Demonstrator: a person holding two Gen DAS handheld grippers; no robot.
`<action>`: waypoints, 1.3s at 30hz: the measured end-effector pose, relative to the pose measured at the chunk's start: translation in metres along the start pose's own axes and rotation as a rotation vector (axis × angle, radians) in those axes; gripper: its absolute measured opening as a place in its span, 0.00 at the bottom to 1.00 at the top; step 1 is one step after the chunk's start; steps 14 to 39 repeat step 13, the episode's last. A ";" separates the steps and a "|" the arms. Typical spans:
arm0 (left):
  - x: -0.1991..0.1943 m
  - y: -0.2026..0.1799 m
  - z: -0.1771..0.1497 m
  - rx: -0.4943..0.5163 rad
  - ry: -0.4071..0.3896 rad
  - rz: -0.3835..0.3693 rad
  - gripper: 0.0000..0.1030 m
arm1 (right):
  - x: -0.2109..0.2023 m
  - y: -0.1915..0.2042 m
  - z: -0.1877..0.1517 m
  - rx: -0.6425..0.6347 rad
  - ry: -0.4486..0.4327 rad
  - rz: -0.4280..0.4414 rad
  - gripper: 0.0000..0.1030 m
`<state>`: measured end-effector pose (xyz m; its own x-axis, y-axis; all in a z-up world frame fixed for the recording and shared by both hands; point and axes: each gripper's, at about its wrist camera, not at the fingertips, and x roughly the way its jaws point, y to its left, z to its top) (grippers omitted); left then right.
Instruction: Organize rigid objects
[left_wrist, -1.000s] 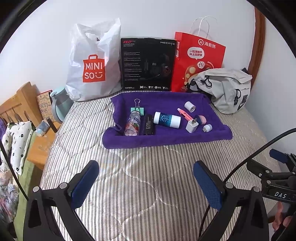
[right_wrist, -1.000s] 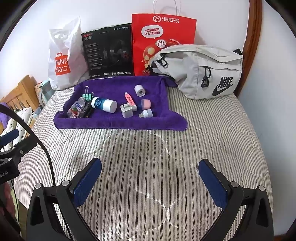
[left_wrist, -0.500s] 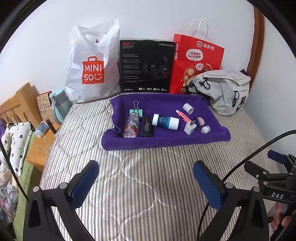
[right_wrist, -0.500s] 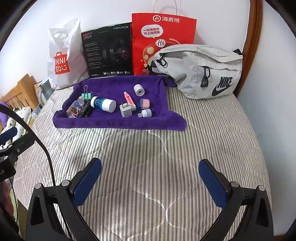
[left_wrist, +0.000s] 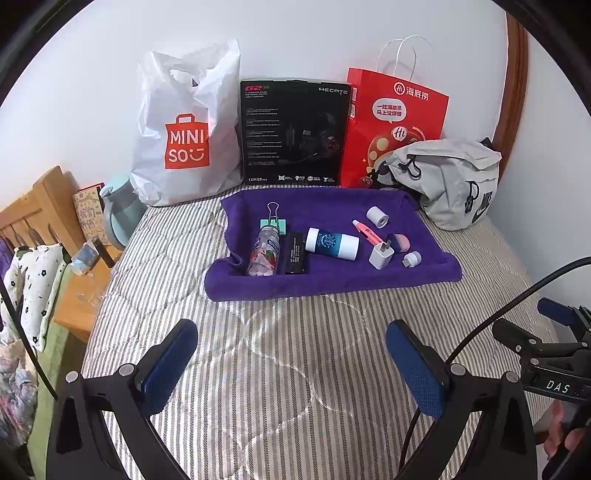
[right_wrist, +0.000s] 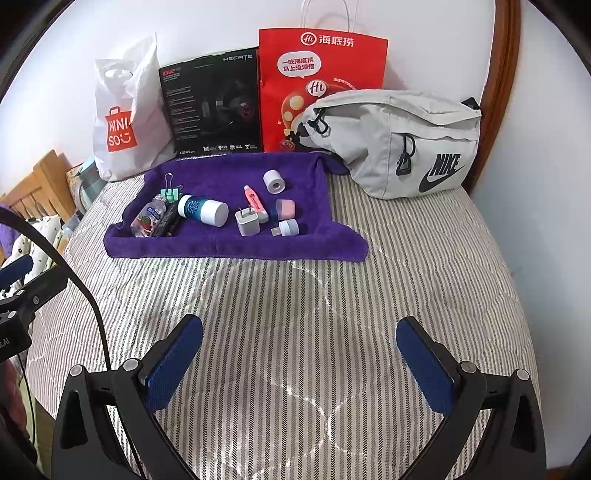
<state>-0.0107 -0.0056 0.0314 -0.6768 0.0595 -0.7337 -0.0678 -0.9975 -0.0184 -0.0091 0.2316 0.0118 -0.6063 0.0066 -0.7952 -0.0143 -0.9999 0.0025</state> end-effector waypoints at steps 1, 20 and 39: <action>0.000 0.000 0.000 0.000 -0.001 0.000 1.00 | 0.000 0.000 0.000 0.000 0.000 0.000 1.00; 0.002 0.002 -0.002 0.006 -0.005 -0.005 1.00 | 0.002 -0.001 -0.001 0.000 0.003 0.002 1.00; 0.002 0.002 -0.002 0.006 -0.005 -0.005 1.00 | 0.002 -0.001 -0.001 0.000 0.003 0.002 1.00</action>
